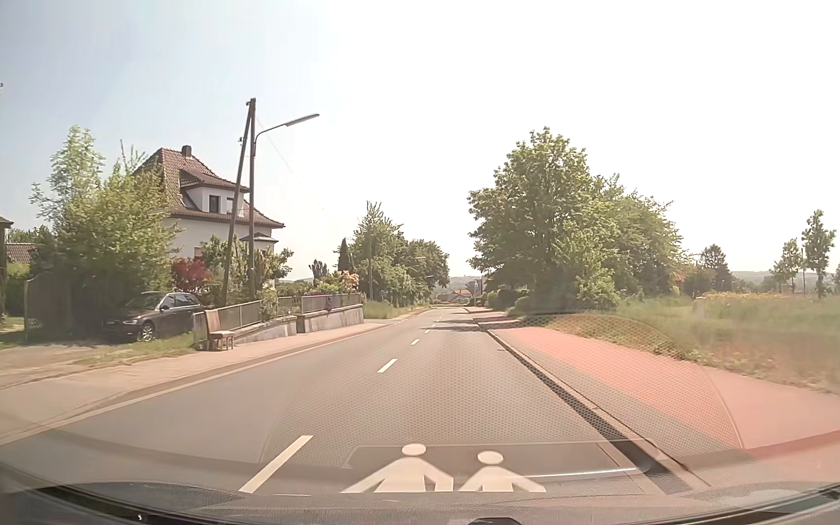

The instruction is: Follow the waypoints while adhering to traffic rules and regulations

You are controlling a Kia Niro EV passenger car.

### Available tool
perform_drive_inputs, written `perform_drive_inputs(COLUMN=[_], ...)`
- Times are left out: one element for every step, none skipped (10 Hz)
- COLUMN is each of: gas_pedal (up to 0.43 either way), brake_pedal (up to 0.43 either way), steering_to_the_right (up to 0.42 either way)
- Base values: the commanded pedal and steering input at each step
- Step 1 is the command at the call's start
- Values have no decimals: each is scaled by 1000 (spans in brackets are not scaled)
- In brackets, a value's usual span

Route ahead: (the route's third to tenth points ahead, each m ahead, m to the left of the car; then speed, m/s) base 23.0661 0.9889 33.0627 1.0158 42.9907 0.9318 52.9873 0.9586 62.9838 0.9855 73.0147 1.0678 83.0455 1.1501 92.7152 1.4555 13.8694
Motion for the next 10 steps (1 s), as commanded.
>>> perform_drive_inputs(gas_pedal=[138, 138, 138, 138, 138, 138, 138, 138, 138, 138], brake_pedal=[0, 0, 0, 0, 0, 0, 0, 0, 0, 0], steering_to_the_right=[0, 0, 0, 0, 0, 0, 0, 0, 0, 0])
